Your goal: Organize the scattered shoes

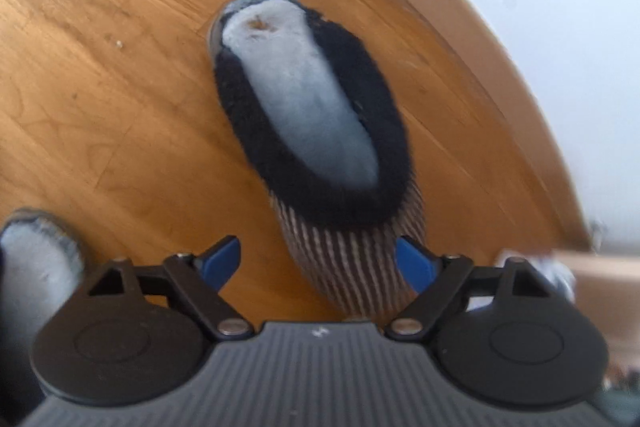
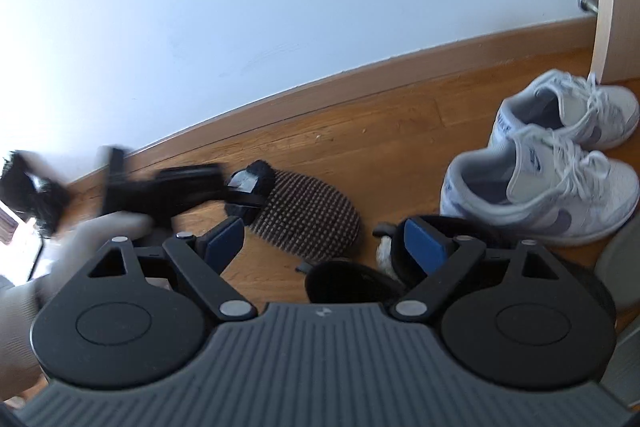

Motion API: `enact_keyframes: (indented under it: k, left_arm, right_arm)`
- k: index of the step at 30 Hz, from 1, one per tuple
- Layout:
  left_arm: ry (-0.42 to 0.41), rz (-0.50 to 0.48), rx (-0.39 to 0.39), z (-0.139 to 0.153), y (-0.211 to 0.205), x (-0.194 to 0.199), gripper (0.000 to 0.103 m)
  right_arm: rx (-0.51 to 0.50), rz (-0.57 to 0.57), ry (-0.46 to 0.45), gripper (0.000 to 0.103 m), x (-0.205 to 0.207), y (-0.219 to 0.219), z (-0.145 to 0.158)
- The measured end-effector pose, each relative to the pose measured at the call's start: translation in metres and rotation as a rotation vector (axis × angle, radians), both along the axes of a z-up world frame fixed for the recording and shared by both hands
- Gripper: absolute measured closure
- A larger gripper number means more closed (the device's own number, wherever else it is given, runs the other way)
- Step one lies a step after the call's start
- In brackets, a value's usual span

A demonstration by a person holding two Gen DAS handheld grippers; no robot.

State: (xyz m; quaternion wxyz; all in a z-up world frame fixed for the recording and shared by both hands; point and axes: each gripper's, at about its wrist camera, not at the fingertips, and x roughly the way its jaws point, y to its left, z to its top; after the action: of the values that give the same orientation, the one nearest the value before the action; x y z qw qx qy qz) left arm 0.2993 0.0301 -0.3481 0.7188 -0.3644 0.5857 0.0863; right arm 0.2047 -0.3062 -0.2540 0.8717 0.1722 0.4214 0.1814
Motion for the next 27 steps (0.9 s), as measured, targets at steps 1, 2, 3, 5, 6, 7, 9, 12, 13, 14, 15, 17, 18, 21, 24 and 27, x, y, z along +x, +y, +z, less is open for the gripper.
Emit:
enact_keyframes:
  k: [1,2,3,5,6,7,9,12,13,14,15,17,18,21,24,27]
  left_arm:
    - [-0.020,0.020,-0.016,-0.005,0.002,0.001,0.046]
    - [-0.047,0.039,-0.035,-0.006,0.004,0.000,0.055]
    - [-0.082,0.058,-0.048,-0.006,0.005,-0.002,0.060]
    - [-0.130,0.060,-0.026,0.002,0.007,-0.005,0.065]
    - [-0.157,0.048,-0.005,0.010,0.010,-0.005,0.067]
    - [-0.168,0.029,0.000,0.014,0.012,-0.004,0.068]
    - [-0.213,-0.064,0.008,0.030,0.020,-0.002,0.070]
    - [-0.312,-0.272,0.090,0.066,0.030,-0.007,0.071]
    - [-0.333,-0.346,0.110,0.079,0.035,-0.012,0.071]
    - [-0.334,-0.403,0.112,0.089,0.040,-0.020,0.071]
    - [-0.327,-0.451,0.107,0.096,0.044,-0.029,0.071]
    - [-0.296,-0.511,0.080,0.104,0.049,-0.051,0.071]
    - [-0.278,-0.534,0.059,0.104,0.046,-0.063,0.070]
    - [-0.243,-0.608,0.001,0.093,0.030,-0.098,0.068]
    - [-0.156,-0.647,0.004,0.063,0.014,-0.117,0.050]
    - [-0.019,-0.672,0.126,0.051,0.008,-0.125,0.035]
  right_arm:
    - [0.006,0.016,0.003,0.014,-0.001,0.000,-0.002]
    - [0.013,0.037,0.006,0.014,-0.003,0.001,-0.004]
    - [0.016,0.049,0.006,0.014,0.000,0.004,-0.008]
    - [0.017,0.067,0.006,0.014,0.001,0.008,-0.014]
    - [0.018,0.074,0.008,0.014,0.000,0.006,-0.014]
    - [0.018,0.075,0.014,0.014,-0.001,0.004,-0.016]
    - [0.019,0.069,0.028,0.014,-0.003,-0.003,-0.022]
    - [0.027,0.046,0.051,0.014,-0.006,-0.012,-0.029]
    - [0.031,0.042,0.055,0.014,-0.007,-0.015,-0.030]
    - [0.029,0.039,0.054,0.014,-0.008,-0.016,-0.029]
    - [0.025,0.035,0.050,0.014,-0.009,-0.017,-0.029]
    - [0.024,0.034,0.042,0.014,-0.010,-0.020,-0.026]
    - [0.025,0.034,0.039,0.014,-0.011,-0.020,-0.024]
    - [0.032,0.038,0.035,0.014,-0.011,-0.016,-0.021]
    - [0.034,0.063,0.046,0.014,-0.013,-0.005,-0.023]
    - [0.023,0.122,0.073,0.014,-0.016,0.017,-0.031]
